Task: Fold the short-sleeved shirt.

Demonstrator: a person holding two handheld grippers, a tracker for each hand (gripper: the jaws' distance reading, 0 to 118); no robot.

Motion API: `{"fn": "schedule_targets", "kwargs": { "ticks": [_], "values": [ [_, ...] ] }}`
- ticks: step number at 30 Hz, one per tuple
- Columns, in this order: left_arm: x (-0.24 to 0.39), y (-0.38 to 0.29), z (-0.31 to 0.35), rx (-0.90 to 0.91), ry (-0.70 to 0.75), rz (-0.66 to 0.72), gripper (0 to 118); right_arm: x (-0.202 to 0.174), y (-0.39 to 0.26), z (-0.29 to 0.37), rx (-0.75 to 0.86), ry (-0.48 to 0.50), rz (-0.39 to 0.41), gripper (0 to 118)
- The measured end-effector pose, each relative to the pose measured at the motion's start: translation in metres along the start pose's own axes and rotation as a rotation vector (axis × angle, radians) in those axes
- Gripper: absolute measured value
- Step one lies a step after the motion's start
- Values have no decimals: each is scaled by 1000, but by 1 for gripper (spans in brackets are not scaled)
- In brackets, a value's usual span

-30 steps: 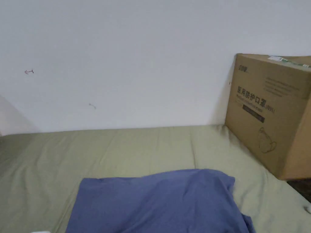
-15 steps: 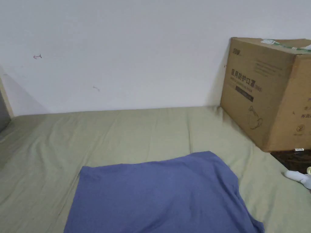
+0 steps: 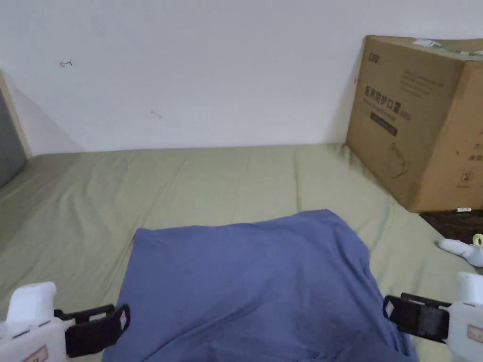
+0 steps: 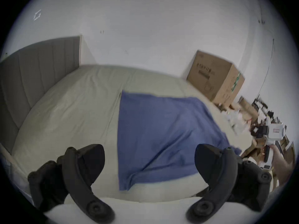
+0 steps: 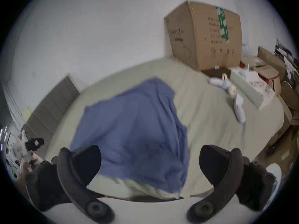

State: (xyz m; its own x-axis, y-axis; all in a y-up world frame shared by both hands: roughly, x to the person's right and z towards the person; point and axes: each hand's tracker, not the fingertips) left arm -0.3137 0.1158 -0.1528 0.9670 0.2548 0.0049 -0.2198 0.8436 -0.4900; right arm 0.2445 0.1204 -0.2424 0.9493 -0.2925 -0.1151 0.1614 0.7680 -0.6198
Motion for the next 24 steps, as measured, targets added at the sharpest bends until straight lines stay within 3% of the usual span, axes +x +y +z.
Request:
{"fn": "schedule_targets", "kwargs": {
  "ticks": [3,4,5,6,7,8,9,11,14,20,24],
  "values": [
    [26,23,13,136,28,-52,113,-29,24,15,153,65,3,118],
    [34,28,16,178,29,-71,110,-37,29,18,201,77,14,117],
    [43,34,19,222,38,-94,99,-44,31,20,238,94,53,114],
    [50,38,21,264,50,-114,79,-54,34,21,292,86,91,107],
    [55,41,22,285,48,-117,42,-61,34,23,337,58,123,90],
    [60,45,20,315,59,-125,0,-70,36,24,379,38,146,33],
    [65,48,17,312,62,-119,0,-73,36,24,409,28,142,0],
    [68,52,21,316,-16,-30,0,-79,38,23,401,-40,133,0],
    [73,66,25,324,-7,-39,0,-72,44,22,391,33,58,0],
    [61,71,18,306,15,-131,0,-67,48,20,385,-55,132,0],
    [23,65,-20,-107,56,-64,0,-61,48,15,324,-27,109,0]
  ]
}}
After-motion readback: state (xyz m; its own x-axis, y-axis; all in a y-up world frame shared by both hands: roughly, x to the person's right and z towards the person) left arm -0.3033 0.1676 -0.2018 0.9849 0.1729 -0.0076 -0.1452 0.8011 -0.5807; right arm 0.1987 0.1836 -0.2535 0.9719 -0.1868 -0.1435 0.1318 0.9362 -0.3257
